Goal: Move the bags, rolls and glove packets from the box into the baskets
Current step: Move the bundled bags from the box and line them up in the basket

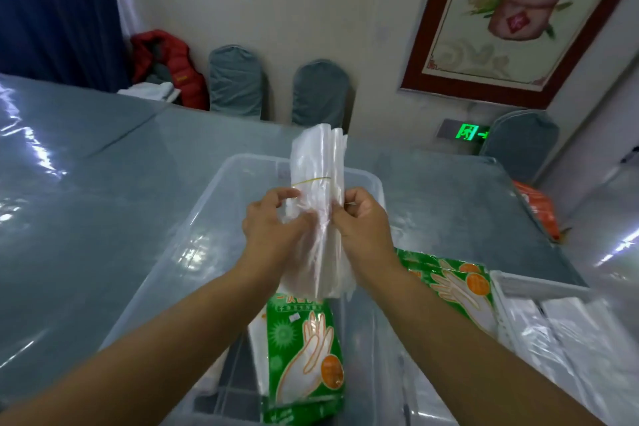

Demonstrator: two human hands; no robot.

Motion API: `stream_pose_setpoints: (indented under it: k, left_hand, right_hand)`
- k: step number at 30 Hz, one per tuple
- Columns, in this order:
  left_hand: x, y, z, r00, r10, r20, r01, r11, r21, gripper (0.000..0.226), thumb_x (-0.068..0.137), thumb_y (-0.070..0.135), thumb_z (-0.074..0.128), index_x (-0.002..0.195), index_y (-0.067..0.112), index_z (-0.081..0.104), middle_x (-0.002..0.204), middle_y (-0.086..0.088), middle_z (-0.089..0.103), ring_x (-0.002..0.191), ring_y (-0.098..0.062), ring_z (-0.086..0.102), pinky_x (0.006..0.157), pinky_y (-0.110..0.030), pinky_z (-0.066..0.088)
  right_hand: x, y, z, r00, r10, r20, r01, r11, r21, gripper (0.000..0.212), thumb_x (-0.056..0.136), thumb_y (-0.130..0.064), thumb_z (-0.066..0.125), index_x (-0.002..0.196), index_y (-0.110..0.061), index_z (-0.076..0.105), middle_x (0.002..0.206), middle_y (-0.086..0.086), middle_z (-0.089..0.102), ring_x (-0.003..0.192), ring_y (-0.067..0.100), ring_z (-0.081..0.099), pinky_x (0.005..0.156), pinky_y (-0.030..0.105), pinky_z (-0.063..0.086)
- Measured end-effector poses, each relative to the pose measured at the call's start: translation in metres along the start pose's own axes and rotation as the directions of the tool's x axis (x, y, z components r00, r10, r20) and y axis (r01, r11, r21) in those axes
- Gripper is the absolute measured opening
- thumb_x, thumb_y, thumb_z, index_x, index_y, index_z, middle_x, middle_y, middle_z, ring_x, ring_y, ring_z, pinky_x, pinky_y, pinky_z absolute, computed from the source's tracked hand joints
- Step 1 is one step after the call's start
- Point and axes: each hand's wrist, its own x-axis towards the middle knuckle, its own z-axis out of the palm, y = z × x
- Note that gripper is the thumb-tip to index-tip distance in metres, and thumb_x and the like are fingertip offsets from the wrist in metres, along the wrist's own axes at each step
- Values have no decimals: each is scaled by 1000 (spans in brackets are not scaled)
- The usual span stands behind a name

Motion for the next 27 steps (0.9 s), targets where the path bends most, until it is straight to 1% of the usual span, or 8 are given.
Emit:
stream_pose_setpoints:
  k: [5,10,12,16,19,22,24,27]
  left_hand:
    - [-8,19,41,979,-99,178,147,949,-280,56,76,17,74,115,14,34,114,-9,55,94,-23,61,75,-42,54]
    - [-23,36,93,946,-7,325,93,963,-252,28,72,19,77,93,18,59,87,-5,69,70,-17,69,49,-26,52]
    - [-33,44,120,941,12,339,71,970,-231,28,70,19,79,88,21,57,83,0,68,67,-15,67,50,-26,52]
    - [-53,62,185,912,57,407,11,987,-163,43,68,20,79,102,18,53,93,-2,66,75,-14,67,52,-24,52]
    - [-71,74,247,849,73,523,5,989,-147,50,70,17,77,112,4,53,103,-17,65,86,-26,67,70,-39,57]
    - [-96,84,317,799,110,591,-25,988,-150,50,72,13,75,112,-5,52,103,-24,63,81,-23,63,61,-31,51]
    - [-113,88,362,753,91,652,-5,991,-133,51,69,14,72,113,-2,53,106,-22,63,87,-26,64,69,-35,54]
    - [-129,76,416,650,31,759,24,998,-61,28,80,18,64,105,8,57,99,-16,66,83,-23,65,71,-36,55]
  right_hand:
    - [-3,-8,-42,996,72,-57,-58,975,214,15,85,-11,64,74,-22,62,75,9,71,68,23,65,69,44,56]
    - [-9,-7,-108,985,102,-138,-68,969,236,22,83,-18,67,66,-31,64,68,1,70,62,16,65,61,36,57]
    - [-12,-3,-141,979,140,-149,-100,963,250,21,84,-18,65,67,-31,64,71,2,71,64,18,65,63,36,56]
    - [-19,10,-216,961,215,-175,-153,938,312,9,88,-23,59,82,-22,66,77,2,69,70,18,62,69,37,52]
    - [-26,20,-279,943,281,-178,-190,894,405,29,89,-29,58,109,-7,60,92,10,67,81,24,61,78,42,49]
    - [-31,31,-348,939,283,-196,-205,917,342,27,83,-20,66,107,-11,57,91,9,68,78,24,63,72,39,50]
    - [-35,41,-396,927,295,-231,-215,924,317,32,81,-10,67,110,-10,55,92,9,70,75,21,68,69,36,56]
    - [-43,61,-468,899,339,-279,-250,918,309,33,80,-4,67,110,-10,54,95,7,71,76,20,71,60,30,58]
